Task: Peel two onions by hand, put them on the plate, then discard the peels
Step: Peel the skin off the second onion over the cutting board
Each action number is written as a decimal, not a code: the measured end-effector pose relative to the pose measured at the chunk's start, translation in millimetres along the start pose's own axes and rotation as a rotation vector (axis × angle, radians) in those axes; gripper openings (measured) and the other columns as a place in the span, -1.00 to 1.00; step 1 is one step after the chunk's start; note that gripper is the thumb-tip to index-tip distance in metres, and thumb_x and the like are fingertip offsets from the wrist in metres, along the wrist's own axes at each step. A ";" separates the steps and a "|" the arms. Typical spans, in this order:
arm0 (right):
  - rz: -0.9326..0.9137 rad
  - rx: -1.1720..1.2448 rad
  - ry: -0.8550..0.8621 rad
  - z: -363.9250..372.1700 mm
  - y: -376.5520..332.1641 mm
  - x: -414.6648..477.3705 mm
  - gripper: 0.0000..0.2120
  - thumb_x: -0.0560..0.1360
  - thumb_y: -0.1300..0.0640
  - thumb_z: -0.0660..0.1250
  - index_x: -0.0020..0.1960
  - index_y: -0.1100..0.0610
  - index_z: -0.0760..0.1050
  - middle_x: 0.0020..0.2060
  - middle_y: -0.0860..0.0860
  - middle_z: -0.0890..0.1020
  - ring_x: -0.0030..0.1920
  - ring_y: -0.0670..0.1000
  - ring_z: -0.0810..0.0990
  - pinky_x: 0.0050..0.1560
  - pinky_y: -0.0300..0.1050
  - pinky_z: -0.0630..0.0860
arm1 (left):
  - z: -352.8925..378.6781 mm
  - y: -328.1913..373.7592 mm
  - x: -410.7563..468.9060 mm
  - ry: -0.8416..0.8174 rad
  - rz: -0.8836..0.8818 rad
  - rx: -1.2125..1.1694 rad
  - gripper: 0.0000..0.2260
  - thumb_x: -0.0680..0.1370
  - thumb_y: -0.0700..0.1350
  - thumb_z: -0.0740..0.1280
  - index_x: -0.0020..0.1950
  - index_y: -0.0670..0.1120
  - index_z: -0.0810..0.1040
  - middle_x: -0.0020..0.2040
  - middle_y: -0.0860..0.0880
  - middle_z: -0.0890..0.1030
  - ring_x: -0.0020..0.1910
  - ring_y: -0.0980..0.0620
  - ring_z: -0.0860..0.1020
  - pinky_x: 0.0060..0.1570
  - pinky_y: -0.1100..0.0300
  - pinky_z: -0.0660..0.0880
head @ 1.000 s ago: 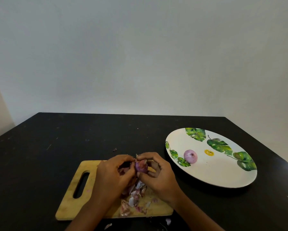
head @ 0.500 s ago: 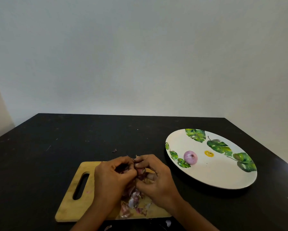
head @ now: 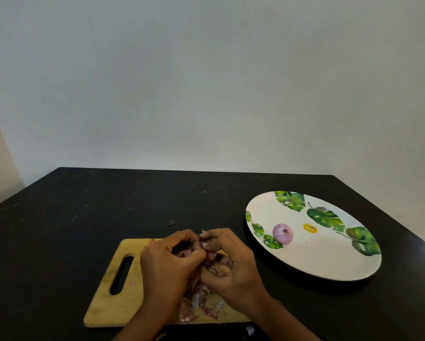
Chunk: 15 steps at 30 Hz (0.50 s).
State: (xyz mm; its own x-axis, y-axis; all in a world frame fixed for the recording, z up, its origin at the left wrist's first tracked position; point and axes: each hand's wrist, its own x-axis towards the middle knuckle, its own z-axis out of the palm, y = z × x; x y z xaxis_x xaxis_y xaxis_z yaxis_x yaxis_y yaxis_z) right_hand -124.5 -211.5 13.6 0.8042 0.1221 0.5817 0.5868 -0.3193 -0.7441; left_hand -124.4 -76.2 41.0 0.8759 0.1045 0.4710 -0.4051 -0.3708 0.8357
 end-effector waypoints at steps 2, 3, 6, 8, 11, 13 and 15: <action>-0.022 -0.021 -0.003 1.0 -0.2 -0.6 -0.70 0.35 0.17 0.44 -0.02 -0.14 0.49 0.07 -0.21 0.51 0.12 -0.08 0.56 0.02 -0.23 0.57 | -0.8 0.1 1.4 0.031 -0.015 -0.011 -0.92 0.26 0.02 0.37 -0.30 0.09 0.62 -0.36 0.18 0.62 -0.35 0.16 0.60 -0.21 -0.01 0.59; -0.030 -0.027 -0.002 1.3 -0.2 -1.1 -0.68 0.35 0.15 0.45 -0.02 -0.16 0.46 0.08 -0.21 0.50 0.12 -0.07 0.56 0.03 -0.22 0.57 | -1.8 -3.2 3.7 0.054 -0.031 -0.023 -0.96 0.29 -0.09 0.42 -0.32 0.06 0.61 -0.36 0.14 0.62 -0.35 0.16 0.59 -0.23 0.06 0.60; 0.010 0.035 0.044 0.7 1.9 -1.6 -0.71 0.36 0.12 0.45 0.02 -0.06 0.47 0.09 -0.17 0.53 0.16 0.00 0.57 0.08 -0.03 0.60 | -6.7 -15.3 11.5 0.088 -0.048 -0.011 -0.81 0.32 -0.30 0.45 -0.32 0.00 0.61 -0.36 0.08 0.64 -0.33 0.18 0.60 -0.31 0.35 0.53; 0.031 0.074 0.090 0.3 4.7 -1.4 -0.69 0.35 0.13 0.46 0.04 -0.05 0.47 0.09 -0.13 0.55 0.17 0.04 0.57 0.09 0.05 0.59 | -7.3 -18.3 14.8 0.055 -0.075 -0.046 -0.83 0.37 -0.31 0.42 -0.29 -0.03 0.62 -0.31 0.07 0.65 -0.30 0.18 0.60 -0.30 0.35 0.53; 0.064 0.120 0.111 -1.2 7.1 -0.3 -0.64 0.34 0.15 0.47 0.03 -0.14 0.44 0.09 -0.13 0.56 0.17 0.04 0.58 0.11 0.04 0.59 | -1.2 -22.7 14.4 0.044 -0.060 -0.015 -0.88 0.44 -0.20 0.40 -0.25 0.00 0.61 -0.33 0.07 0.63 -0.28 0.20 0.59 -0.27 0.25 0.54; 0.075 0.134 0.101 -1.6 7.6 0.2 -0.60 0.34 0.18 0.48 0.04 -0.17 0.44 0.08 -0.13 0.55 0.16 0.04 0.58 0.12 -0.01 0.59 | -0.2 -25.8 14.5 0.059 -0.045 0.008 -0.89 0.47 -0.14 0.39 -0.25 -0.01 0.61 -0.35 0.06 0.62 -0.31 0.19 0.58 -0.29 0.19 0.55; 0.078 0.128 0.095 -1.2 6.9 0.6 -0.58 0.33 0.16 0.48 0.06 -0.19 0.43 0.06 -0.15 0.55 0.13 0.02 0.59 0.10 -0.07 0.59 | -0.6 -29.1 15.4 0.063 -0.020 0.025 -0.91 0.47 -0.17 0.39 -0.21 -0.01 0.60 -0.33 0.07 0.62 -0.28 0.20 0.59 -0.29 0.28 0.54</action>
State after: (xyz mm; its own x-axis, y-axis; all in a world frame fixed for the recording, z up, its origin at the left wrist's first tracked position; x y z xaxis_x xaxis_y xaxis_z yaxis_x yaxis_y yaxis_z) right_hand -120.1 -214.7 9.2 0.8386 0.0106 0.5446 0.5353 -0.2013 -0.8203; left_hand -99.3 -63.2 24.1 0.8653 0.1696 0.4717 -0.3804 -0.3906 0.8383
